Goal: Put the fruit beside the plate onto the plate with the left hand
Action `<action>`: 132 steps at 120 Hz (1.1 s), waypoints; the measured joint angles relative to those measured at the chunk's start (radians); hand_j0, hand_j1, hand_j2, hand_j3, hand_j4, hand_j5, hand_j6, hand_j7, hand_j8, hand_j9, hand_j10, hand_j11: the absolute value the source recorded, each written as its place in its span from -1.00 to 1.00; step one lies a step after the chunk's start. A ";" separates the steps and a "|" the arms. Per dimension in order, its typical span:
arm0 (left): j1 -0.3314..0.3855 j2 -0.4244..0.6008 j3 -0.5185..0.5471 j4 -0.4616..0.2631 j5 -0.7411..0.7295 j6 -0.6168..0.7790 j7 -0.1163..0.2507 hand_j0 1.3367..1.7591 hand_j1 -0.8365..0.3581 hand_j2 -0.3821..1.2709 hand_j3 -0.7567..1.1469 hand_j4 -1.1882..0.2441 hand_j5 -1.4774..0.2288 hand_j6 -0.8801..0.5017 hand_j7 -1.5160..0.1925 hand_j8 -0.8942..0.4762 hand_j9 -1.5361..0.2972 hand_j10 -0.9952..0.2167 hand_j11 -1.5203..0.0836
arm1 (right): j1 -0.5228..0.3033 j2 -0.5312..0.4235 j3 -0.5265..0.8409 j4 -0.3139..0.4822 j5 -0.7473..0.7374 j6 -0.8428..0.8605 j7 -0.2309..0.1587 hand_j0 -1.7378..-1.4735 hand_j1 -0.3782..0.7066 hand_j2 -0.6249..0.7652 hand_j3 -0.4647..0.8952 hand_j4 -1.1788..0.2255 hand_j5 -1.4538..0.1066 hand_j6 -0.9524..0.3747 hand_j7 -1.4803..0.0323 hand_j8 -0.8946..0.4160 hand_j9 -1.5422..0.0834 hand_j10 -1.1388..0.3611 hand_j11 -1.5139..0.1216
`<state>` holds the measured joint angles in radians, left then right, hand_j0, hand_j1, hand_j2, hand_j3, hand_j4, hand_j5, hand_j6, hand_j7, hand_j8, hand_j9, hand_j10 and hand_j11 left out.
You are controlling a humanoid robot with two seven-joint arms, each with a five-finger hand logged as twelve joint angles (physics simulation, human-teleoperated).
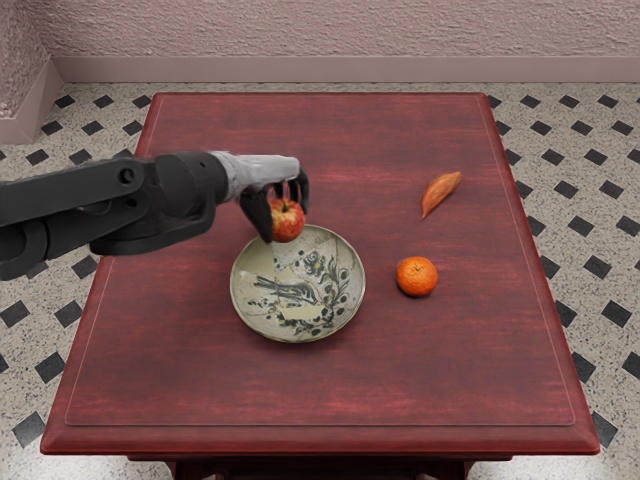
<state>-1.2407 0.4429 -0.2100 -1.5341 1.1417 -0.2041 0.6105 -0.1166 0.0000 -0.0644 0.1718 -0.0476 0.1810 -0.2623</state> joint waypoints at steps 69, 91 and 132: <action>0.109 0.001 -0.009 -0.060 -0.005 -0.023 0.000 0.52 0.31 -0.35 -0.20 0.15 0.11 -0.14 0.16 -0.20 0.11 -0.01 0.24 | 0.000 0.000 0.000 0.000 0.000 0.000 0.000 -0.40 -0.95 -0.10 -0.32 0.68 0.86 0.44 0.96 0.37 0.90 0.52 0.85; 0.103 0.069 -0.060 -0.096 -0.068 -0.039 0.000 0.52 0.68 -0.46 -0.20 0.43 0.45 0.08 0.50 0.07 0.42 0.35 0.60 | 0.000 0.000 0.000 0.000 0.000 0.000 0.000 -0.40 -0.95 -0.10 -0.32 0.68 0.86 0.44 0.96 0.37 0.90 0.52 0.85; 0.107 0.552 -0.293 -0.130 -0.897 -0.384 0.000 0.52 0.89 -0.52 -0.20 0.59 0.65 0.21 0.69 0.23 0.60 0.55 0.81 | 0.000 0.000 0.000 0.000 0.000 0.000 0.000 -0.40 -0.95 -0.10 -0.32 0.68 0.86 0.44 0.96 0.37 0.90 0.52 0.85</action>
<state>-1.1335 0.9952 -0.5026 -1.6644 0.2446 -0.5883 0.6109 -0.1166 0.0000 -0.0644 0.1718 -0.0476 0.1810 -0.2623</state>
